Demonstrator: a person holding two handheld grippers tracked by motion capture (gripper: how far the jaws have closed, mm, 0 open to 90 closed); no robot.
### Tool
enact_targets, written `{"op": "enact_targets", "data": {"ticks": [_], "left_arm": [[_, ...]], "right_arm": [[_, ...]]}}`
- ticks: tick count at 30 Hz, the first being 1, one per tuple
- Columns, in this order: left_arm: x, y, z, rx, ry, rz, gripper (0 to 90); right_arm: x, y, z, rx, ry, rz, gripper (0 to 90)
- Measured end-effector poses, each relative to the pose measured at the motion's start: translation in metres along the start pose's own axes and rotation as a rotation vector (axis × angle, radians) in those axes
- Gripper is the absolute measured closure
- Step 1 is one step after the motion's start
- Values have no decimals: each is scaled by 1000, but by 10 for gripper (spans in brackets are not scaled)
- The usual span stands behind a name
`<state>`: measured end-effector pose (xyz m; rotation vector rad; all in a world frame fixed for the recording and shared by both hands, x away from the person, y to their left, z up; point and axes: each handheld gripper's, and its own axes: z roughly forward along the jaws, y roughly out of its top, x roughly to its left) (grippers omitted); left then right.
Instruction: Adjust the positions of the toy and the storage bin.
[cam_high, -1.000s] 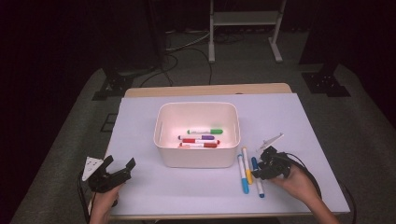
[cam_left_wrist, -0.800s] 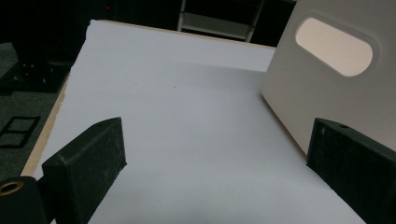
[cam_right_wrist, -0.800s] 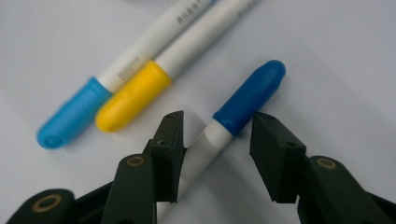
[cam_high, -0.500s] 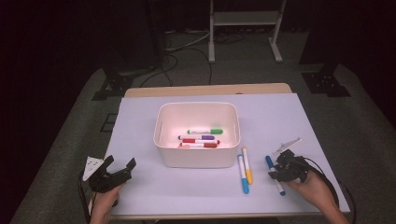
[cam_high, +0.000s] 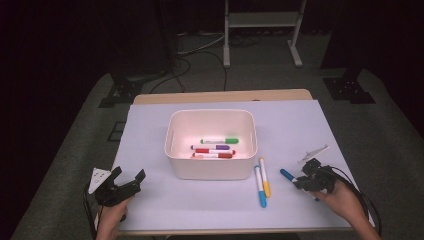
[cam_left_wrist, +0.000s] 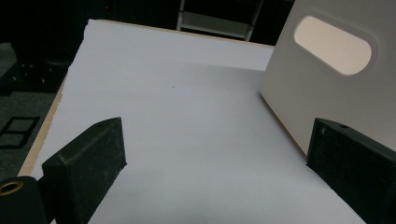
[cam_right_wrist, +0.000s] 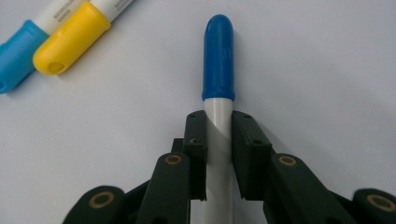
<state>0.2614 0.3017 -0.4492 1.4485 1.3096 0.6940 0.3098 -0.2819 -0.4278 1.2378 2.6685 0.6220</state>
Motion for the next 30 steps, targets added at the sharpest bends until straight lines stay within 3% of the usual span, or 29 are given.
{"op": "enact_targets", "data": {"ticks": [7,9,11,18,24,30], "left_arm": [[0,0,0,5,0,7,32],[0,0,0,5,-1,7,32],[0,0,0,5,1,6,32],[-1,0,0,6,-1,10,32],[0,0,0,8,-2,10,32],[0,0,0,5,0,5,32]], "right_arm": [[-4,8,-19,-39,96,6,758],[-4,10,-24,-47,104,2,758],[-5,19,-40,-79,130,-7,758],[-1,43,-77,-130,155,-37,758],[6,72,-109,-177,189,-90,757],[16,99,-131,-201,200,-147,758]]}}
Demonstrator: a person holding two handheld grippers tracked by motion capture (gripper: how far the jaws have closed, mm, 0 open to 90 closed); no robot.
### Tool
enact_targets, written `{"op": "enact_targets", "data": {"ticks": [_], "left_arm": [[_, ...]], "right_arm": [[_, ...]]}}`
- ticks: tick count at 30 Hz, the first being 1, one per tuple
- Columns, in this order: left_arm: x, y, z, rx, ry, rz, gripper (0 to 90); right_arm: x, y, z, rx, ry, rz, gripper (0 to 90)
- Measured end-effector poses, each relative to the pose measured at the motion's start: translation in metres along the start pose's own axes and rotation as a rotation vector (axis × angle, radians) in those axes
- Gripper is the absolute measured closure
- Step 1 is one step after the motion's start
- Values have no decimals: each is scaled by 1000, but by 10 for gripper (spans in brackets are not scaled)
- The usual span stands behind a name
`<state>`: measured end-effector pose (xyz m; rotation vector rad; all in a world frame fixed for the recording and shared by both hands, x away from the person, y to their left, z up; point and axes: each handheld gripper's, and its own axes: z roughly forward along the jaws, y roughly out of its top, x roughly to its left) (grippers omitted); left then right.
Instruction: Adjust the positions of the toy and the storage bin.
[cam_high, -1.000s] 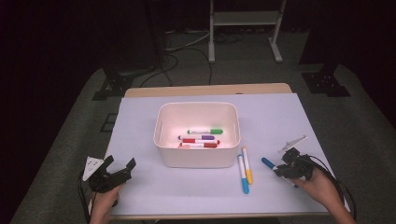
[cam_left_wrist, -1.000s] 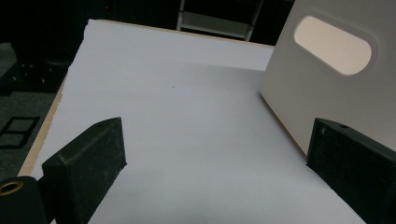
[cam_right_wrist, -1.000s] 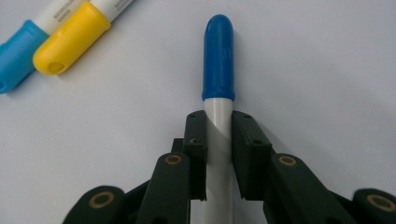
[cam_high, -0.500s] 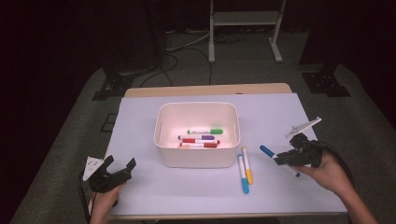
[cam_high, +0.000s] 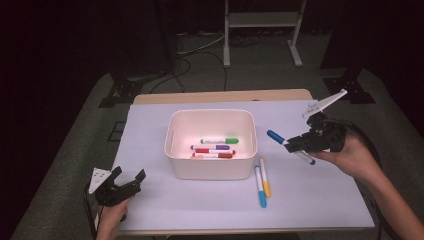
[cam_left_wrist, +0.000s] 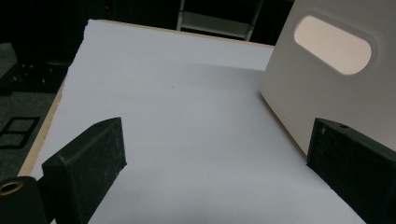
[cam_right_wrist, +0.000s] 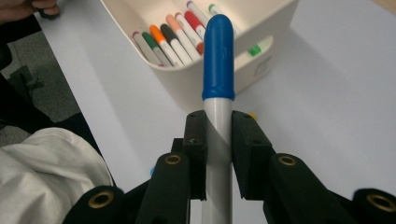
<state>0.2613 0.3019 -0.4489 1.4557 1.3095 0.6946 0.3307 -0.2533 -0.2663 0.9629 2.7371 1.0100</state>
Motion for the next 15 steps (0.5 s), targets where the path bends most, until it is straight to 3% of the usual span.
{"op": "enact_targets", "data": {"ticks": [10,11,15], "left_arm": [[0,0,0,1,-2,4,31],[-1,0,1,0,-3,1,32],[-1,0,1,-1,-5,1,31]], "right_arm": [[17,48,1,9,34,-80,758],[22,60,6,19,40,-102,758],[29,75,15,32,52,-136,758]]}}
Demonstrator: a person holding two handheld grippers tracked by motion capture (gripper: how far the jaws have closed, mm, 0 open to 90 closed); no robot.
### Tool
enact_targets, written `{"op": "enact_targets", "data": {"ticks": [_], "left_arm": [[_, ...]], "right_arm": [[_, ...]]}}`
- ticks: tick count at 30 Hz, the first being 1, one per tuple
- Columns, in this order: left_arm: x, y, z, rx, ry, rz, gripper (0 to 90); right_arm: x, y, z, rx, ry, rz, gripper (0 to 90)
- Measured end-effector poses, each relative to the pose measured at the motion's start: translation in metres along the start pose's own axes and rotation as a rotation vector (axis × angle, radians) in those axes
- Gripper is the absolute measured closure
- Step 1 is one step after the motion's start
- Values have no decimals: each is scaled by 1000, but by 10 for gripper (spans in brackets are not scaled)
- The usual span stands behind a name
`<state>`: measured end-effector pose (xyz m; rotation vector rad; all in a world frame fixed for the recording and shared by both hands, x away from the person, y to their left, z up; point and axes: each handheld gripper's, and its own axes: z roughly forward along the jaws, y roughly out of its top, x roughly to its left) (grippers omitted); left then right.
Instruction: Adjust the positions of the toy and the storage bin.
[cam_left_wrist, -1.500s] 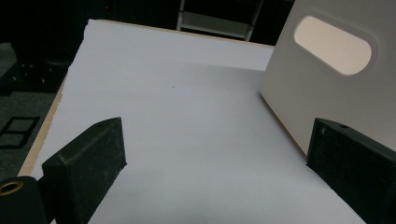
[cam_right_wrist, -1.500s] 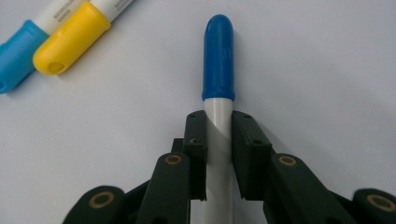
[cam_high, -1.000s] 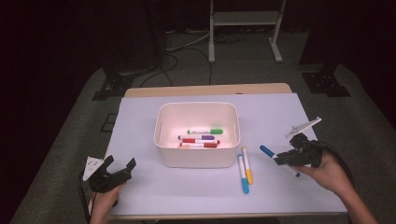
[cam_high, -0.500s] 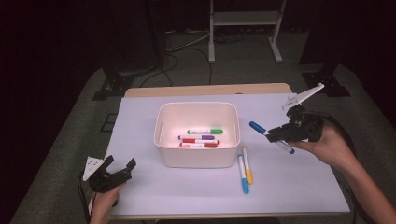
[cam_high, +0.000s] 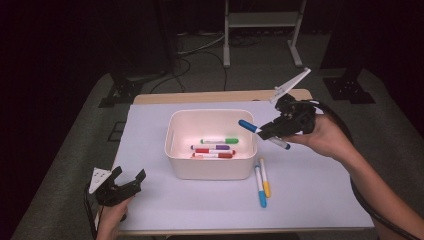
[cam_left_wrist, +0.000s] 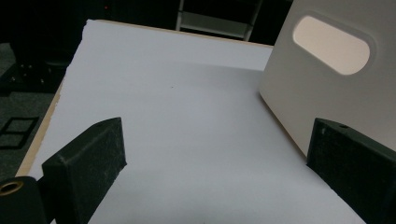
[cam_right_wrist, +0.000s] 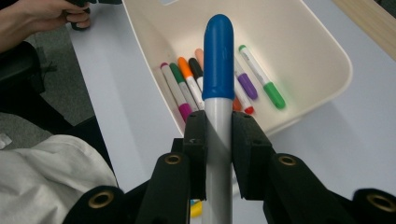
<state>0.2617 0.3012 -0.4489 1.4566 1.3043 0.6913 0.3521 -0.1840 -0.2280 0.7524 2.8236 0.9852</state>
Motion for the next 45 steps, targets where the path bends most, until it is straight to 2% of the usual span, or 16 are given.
{"op": "enact_targets", "data": {"ticks": [10,22,27,34,45], "left_arm": [[2,0,-1,-6,3,-2,32],[2,0,0,-3,-1,-1,31],[2,0,0,-2,-3,0,32],[3,0,0,-6,-3,-1,31],[3,0,0,-5,-3,0,32]], "right_arm": [[11,36,30,36,51,-68,758],[20,64,56,63,78,-121,758],[19,71,72,79,92,-128,758],[17,76,103,116,109,-134,757],[13,74,148,178,134,-141,757]]}}
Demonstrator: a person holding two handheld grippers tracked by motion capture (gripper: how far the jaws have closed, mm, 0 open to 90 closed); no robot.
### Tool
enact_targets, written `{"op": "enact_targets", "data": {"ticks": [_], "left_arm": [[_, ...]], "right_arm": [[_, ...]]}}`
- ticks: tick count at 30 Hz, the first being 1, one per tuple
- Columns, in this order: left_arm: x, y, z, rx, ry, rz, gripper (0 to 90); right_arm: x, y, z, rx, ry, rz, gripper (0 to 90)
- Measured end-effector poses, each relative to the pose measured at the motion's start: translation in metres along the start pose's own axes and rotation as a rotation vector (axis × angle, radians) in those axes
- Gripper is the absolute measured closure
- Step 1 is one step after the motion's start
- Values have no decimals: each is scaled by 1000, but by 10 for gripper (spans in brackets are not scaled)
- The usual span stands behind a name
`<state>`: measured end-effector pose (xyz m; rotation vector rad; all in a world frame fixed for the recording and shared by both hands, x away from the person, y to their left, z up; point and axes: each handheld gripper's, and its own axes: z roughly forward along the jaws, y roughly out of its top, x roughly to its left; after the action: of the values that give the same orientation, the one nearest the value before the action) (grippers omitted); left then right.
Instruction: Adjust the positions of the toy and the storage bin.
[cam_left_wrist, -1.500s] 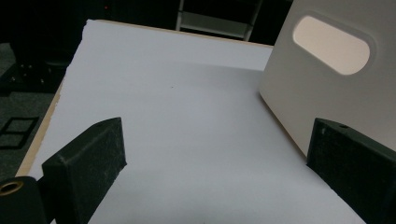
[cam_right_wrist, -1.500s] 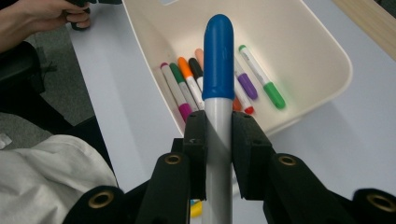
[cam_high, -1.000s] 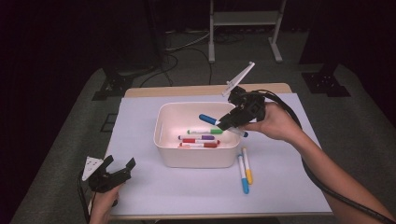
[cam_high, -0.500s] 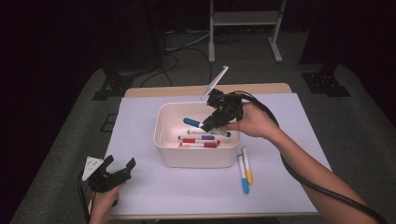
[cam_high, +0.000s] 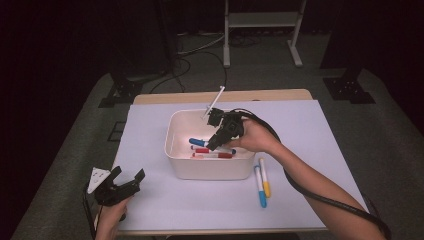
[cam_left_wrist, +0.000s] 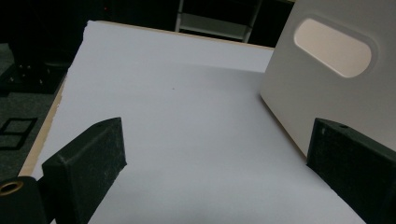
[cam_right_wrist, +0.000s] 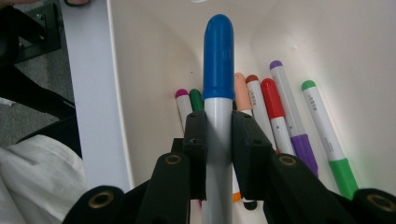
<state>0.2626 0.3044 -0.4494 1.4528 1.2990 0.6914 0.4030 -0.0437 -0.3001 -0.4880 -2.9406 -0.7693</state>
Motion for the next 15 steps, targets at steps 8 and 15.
{"op": "enact_targets", "data": {"ticks": [8,15], "left_arm": [[0,0,0,-2,0,-5,32],[0,0,0,-1,-1,-3,31]], "right_arm": [[-3,0,24,46,9,-12,757],[-7,-1,41,88,15,-14,757]]}}
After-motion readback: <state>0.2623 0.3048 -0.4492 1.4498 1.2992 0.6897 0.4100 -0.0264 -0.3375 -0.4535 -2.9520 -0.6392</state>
